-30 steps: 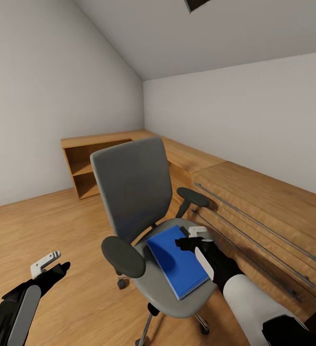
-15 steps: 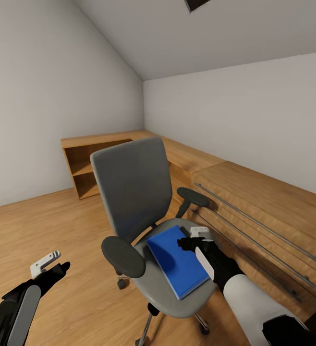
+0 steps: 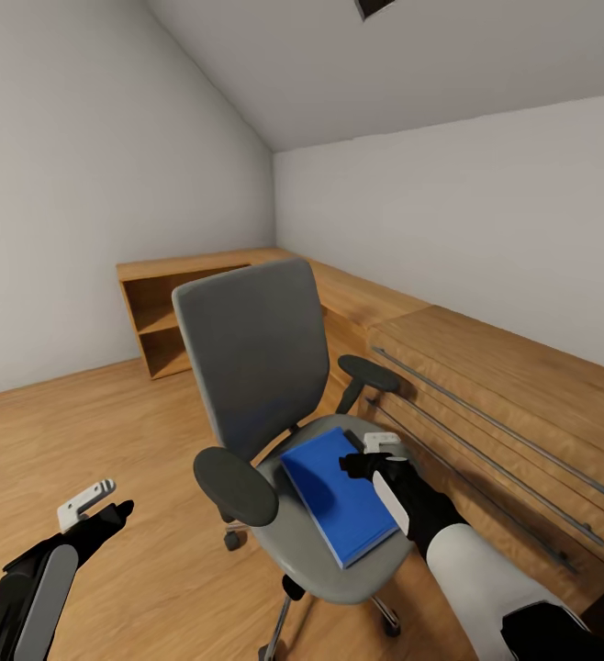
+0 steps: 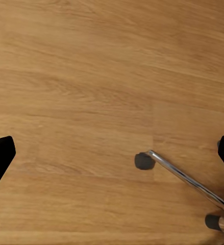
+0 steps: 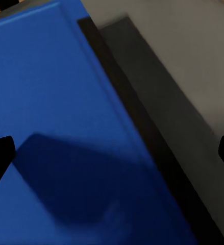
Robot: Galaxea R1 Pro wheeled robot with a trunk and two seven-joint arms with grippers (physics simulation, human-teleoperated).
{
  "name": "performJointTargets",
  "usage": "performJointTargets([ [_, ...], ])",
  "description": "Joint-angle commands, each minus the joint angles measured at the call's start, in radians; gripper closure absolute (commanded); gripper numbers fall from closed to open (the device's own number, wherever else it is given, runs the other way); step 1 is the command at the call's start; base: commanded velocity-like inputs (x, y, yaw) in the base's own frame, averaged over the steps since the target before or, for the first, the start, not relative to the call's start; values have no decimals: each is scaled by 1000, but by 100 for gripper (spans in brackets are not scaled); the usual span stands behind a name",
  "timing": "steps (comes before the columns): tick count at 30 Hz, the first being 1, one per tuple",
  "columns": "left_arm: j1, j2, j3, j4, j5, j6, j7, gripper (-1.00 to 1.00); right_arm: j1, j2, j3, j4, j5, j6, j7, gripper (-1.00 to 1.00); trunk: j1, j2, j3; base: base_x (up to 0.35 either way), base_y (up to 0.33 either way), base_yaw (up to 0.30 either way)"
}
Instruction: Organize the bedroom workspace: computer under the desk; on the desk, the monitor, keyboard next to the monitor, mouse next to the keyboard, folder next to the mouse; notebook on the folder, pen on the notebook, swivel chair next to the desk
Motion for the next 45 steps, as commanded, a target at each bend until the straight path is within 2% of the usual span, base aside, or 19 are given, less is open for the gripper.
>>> performJointTargets([
  [1,0,0,0,-1,11,3,8,-100,0,-1,7,0,-14,4,-9,-100,4,-7,-4,0,0,0],
  [4,0,0,0,-1,11,2,8,-100,0,-1,7,0,-14,4,-9,-100,15,-28,-14,0,0,0],
  [20,0,2,4,5,10,4,8,-100,0,-2,7,0,-14,4,-10,-100,15,-28,-14,-5,0,0],
  [27,0,0,4,6,-11,4,7,-100,0,-2,7,-1,-14,4,-10,-100,15,-28,-14,-141,-33,0],
  [45,0,0,5,6,-16,4,7,-100,0,-2,7,-1,-13,4,-10,-100,15,-28,-14,-109,-2,0],
])
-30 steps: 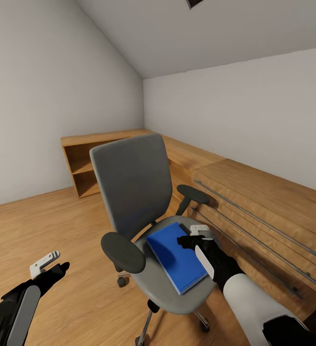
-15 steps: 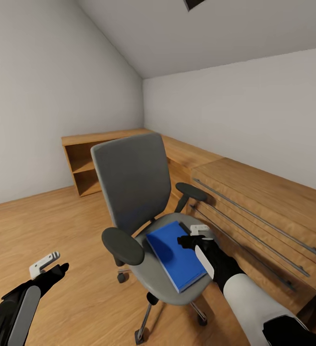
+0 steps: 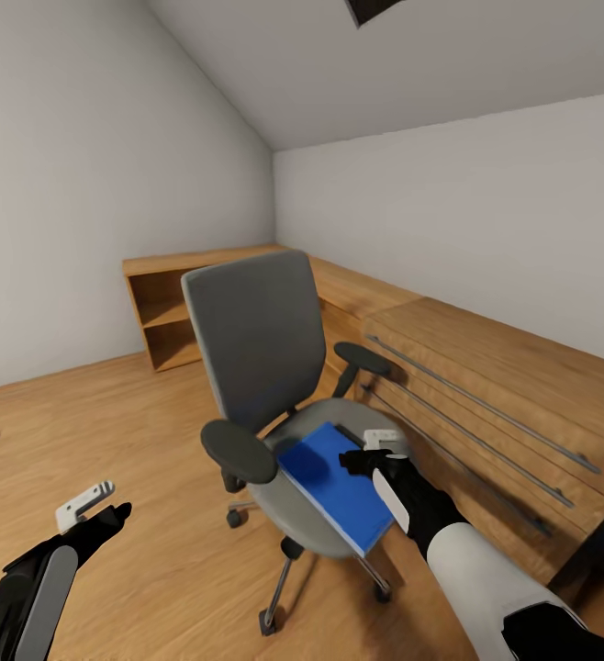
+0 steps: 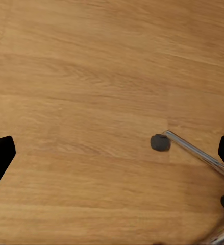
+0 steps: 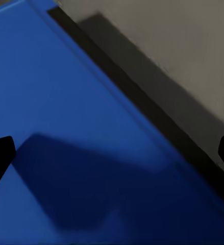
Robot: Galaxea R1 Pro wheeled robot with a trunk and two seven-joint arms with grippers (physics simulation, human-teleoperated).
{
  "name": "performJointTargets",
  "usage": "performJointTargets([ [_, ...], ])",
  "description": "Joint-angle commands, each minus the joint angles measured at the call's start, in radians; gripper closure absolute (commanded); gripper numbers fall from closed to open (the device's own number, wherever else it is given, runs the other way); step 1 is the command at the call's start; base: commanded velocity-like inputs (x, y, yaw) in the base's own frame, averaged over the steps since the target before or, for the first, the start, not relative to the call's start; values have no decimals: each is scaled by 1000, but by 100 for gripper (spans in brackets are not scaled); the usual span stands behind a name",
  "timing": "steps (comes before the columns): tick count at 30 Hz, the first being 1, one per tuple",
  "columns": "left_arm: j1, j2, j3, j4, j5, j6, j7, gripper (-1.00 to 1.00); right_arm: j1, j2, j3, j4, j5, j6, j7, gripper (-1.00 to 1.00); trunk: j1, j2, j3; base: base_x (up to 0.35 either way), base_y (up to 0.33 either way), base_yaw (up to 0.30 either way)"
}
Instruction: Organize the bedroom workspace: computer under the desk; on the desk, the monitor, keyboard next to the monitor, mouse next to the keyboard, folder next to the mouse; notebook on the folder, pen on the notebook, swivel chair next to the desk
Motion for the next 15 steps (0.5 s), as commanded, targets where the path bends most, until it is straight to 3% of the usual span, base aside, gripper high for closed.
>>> performJointTargets([
  [1,-1,0,0,-1,11,3,8,-100,0,-1,7,20,-14,4,-10,-100,0,0,-1,-151,0,0],
  [6,-1,0,0,-1,10,3,8,-100,0,-1,7,20,-14,4,-10,-100,0,0,-1,-193,0,0],
  [15,-1,0,0,-1,11,3,8,-100,0,-1,7,20,-14,4,-10,-100,0,0,-1,-24,0,0],
])
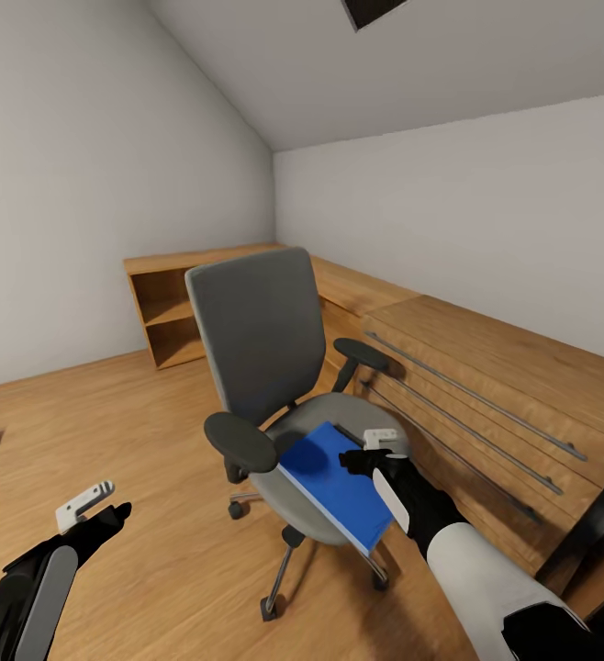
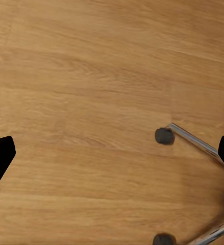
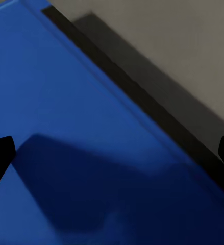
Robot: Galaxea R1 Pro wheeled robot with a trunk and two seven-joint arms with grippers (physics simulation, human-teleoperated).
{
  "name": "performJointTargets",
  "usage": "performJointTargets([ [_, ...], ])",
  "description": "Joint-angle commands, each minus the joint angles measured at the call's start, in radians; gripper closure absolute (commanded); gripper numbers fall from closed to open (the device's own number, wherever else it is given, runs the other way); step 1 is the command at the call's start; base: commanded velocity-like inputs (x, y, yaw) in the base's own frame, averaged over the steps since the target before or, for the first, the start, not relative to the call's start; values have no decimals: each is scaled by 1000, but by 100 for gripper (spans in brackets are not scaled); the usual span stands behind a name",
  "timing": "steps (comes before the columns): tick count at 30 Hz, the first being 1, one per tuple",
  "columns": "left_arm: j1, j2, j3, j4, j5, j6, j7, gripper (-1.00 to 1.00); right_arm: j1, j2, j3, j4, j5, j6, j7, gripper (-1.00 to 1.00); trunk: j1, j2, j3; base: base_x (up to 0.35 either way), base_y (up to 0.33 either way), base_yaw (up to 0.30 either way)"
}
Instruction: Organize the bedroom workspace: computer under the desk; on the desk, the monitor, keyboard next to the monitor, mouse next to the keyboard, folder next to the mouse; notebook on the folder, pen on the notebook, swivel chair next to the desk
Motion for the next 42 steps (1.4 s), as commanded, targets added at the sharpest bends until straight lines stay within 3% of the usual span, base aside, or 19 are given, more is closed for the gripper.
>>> performJointTargets([
  [1,0,0,0,-1,10,3,8,-100,0,-1,6,22,-16,4,-9,-100,0,0,-1,-2,0,0],
  [37,0,0,1,0,13,4,8,-100,0,-1,6,22,-14,4,-9,-100,0,0,-1,-45,-26,0],
  [42,-1,0,1,0,13,3,8,-100,0,-1,6,22,-14,4,-9,-100,-19,35,15,0,0,0],
])
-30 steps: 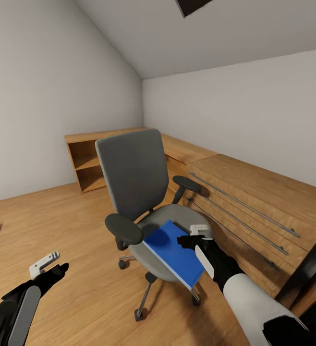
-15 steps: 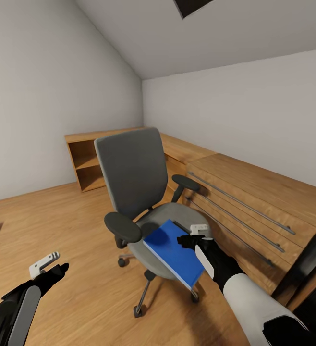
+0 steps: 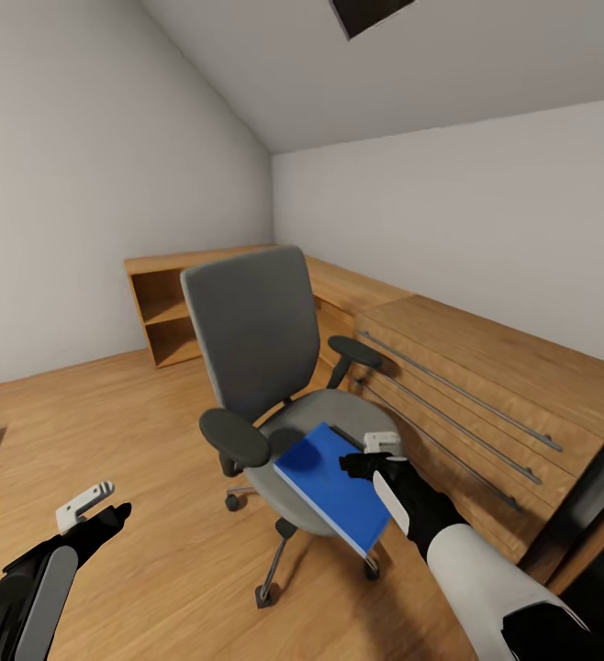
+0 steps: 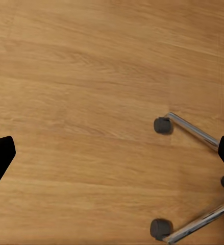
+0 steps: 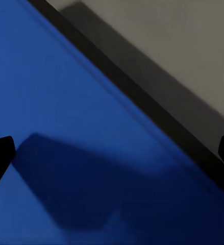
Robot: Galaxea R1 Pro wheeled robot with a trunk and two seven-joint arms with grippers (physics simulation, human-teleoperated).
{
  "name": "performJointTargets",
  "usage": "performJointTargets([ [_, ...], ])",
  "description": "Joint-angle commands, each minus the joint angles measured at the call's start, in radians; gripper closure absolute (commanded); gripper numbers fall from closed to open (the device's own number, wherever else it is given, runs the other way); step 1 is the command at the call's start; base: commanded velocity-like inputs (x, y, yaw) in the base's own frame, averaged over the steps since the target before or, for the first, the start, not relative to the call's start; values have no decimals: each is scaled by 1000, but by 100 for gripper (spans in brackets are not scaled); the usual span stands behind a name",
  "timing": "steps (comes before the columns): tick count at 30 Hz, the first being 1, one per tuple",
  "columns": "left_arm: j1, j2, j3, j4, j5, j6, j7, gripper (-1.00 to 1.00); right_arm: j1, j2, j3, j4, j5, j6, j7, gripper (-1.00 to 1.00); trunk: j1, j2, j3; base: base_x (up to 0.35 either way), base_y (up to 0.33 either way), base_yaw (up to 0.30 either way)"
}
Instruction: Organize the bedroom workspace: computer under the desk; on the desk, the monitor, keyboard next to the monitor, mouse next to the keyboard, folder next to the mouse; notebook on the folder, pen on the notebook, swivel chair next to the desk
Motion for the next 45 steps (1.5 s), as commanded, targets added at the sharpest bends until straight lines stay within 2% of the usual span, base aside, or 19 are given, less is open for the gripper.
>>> performJointTargets([
  [1,0,0,0,-1,11,3,8,-100,0,-1,7,-1,-10,4,-10,-100,-4,7,2,0,0,0],
  [35,0,0,-1,-1,10,4,8,-100,0,-2,7,-7,-11,3,-10,-100,-134,245,109,0,0,0],
  [40,0,-1,-1,0,10,5,9,-100,5,-4,9,-113,-9,-3,-11,-100,-154,280,124,0,0,0],
  [41,0,-1,-1,0,10,5,9,-100,14,-4,10,-156,-9,-2,-17,-100,-154,280,124,0,0,0],
  [43,0,-1,-1,0,10,5,10,-100,24,-4,10,-184,-8,-2,-25,-100,-154,280,124,0,0,0],
  [44,0,-1,-1,0,10,5,9,-100,53,-3,10,-244,-8,1,-60,-100,-154,280,124,0,0,0],
  [45,0,-1,-1,0,10,6,9,-100,62,-2,11,-261,-9,1,-73,-100,-154,280,124,0,0,0],
])
